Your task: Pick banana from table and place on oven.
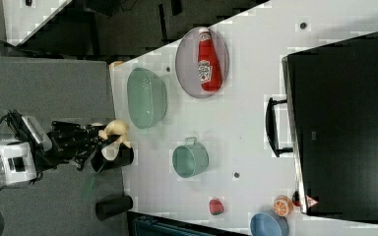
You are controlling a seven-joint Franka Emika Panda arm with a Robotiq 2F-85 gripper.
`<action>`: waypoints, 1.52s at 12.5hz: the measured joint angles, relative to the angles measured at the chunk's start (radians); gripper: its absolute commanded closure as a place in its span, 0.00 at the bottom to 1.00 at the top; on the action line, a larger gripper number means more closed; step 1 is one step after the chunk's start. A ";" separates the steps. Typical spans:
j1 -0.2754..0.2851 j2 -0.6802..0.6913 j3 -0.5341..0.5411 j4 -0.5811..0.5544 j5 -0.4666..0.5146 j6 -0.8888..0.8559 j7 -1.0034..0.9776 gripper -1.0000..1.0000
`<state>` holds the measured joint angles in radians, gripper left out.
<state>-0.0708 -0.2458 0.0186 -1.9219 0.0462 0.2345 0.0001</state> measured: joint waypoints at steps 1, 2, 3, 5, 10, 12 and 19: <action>-0.001 0.012 -0.039 0.006 -0.002 -0.013 -0.005 0.76; -0.010 0.036 -0.086 0.016 -0.002 -0.016 -0.017 0.76; -0.019 0.072 -0.139 0.026 -0.027 -0.015 -0.056 0.76; -0.021 0.153 -0.287 0.018 -0.080 0.003 -0.175 0.76; -0.124 0.435 -0.513 0.062 -0.076 0.168 -0.438 0.76; -0.129 0.504 -0.566 0.073 -0.078 0.162 -0.529 0.72; -0.094 0.540 -0.550 0.125 -0.083 0.245 -0.665 0.00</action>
<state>-0.1647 0.2939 -0.5312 -1.7969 -0.0370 0.4792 -0.6646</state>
